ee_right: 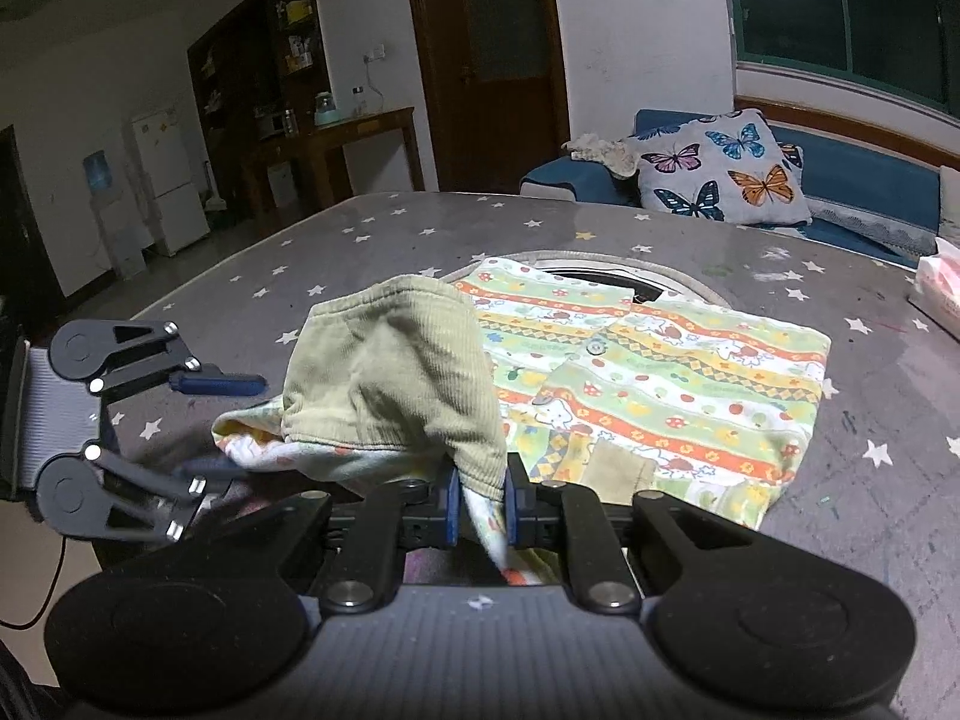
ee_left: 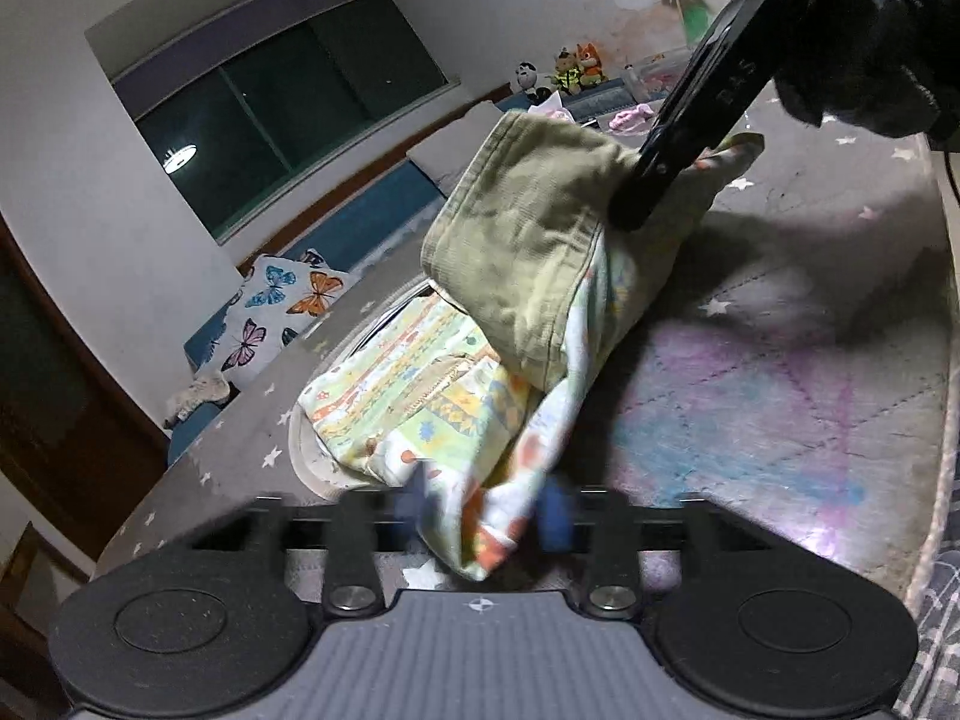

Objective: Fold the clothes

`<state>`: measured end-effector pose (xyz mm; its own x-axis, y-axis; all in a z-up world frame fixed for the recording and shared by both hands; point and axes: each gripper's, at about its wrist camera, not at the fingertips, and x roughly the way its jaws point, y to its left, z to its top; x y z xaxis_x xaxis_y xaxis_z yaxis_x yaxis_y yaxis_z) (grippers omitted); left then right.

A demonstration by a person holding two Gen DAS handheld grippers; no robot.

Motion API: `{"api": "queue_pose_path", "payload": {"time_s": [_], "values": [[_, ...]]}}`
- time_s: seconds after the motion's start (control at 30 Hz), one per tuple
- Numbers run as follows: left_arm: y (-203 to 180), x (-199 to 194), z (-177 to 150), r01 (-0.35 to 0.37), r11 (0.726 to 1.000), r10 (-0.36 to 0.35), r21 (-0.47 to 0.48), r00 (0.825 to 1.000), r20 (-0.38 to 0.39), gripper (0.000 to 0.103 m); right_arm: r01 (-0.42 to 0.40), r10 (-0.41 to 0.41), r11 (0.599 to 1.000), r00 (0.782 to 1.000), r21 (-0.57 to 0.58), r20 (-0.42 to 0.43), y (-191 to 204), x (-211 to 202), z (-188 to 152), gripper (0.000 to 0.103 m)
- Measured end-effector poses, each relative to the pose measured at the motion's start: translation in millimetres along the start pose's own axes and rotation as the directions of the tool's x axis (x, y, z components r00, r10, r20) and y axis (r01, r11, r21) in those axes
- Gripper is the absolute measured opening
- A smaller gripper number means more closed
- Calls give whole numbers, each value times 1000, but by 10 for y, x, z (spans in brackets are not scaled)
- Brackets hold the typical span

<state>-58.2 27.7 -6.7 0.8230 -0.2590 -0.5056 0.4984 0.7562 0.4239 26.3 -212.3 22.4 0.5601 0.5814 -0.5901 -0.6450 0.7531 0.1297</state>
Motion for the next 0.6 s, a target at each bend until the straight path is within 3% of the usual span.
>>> {"api": "queue_pose_path", "payload": {"time_s": [0.17,0.4,0.6], "values": [[42,-22,35,-13,1000,13,-20,1000,25,6,8,-8,1000,1000,-23,20,67,-95,-51,8],[35,-539,96,63,997,-60,-43,996,62,6,-63,64,997,998,-52,11,233,-585,-142,8],[223,-693,331,66,991,-54,-113,992,110,6,-69,72,993,997,-96,35,286,-831,14,8]]}}
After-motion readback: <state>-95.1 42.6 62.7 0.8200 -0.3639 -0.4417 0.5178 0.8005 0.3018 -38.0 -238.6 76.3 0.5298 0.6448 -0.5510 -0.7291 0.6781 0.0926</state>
